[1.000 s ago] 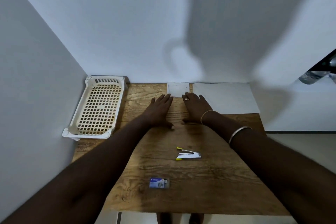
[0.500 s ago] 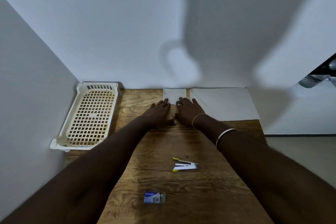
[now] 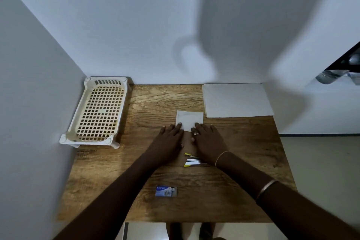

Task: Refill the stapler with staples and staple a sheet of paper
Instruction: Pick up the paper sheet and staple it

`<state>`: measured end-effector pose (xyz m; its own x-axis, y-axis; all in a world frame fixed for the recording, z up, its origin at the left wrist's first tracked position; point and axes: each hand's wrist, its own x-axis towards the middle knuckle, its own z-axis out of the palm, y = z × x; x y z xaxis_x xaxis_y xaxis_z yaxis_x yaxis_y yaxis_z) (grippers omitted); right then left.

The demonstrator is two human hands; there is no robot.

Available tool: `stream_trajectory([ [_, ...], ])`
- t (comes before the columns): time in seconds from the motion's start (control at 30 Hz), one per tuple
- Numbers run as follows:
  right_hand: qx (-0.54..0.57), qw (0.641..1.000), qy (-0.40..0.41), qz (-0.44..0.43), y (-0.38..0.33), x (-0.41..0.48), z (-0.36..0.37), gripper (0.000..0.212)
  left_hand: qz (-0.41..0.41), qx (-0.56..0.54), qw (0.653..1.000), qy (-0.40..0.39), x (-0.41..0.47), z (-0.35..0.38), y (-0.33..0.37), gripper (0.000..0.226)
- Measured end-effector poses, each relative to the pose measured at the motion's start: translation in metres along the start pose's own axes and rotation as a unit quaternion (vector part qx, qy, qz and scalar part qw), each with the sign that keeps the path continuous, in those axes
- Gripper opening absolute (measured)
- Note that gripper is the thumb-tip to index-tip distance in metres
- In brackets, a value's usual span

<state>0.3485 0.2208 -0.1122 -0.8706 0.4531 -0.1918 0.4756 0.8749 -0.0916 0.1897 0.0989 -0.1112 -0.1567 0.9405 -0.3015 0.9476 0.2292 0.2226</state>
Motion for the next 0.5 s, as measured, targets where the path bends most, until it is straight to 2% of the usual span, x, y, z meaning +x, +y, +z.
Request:
stream_trajectory([
  [0.07,-0.005,1.000,-0.009,-0.005,-0.004,-0.011,0.000,0.052,0.011,-0.007,1.000,0.006,-0.010,0.007,0.002,0.059],
  [0.17,-0.023,0.999,-0.023,-0.018,-0.008,-0.023,0.001,0.058,0.021,-0.001,1.000,0.008,-0.021,0.012,0.004,0.067],
  [0.33,-0.024,0.999,-0.012,-0.019,-0.014,-0.034,0.002,0.054,0.012,0.011,1.000,0.003,-0.029,0.013,0.009,0.069],
  [0.43,0.001,0.999,0.038,-0.023,-0.015,-0.034,-0.005,0.053,0.009,-0.014,1.000,0.010,-0.031,0.009,0.013,0.072],
  [0.5,0.072,0.990,0.121,0.028,-0.012,-0.031,-0.009,0.052,-0.013,-0.081,0.995,0.061,-0.033,0.005,0.014,0.072],
])
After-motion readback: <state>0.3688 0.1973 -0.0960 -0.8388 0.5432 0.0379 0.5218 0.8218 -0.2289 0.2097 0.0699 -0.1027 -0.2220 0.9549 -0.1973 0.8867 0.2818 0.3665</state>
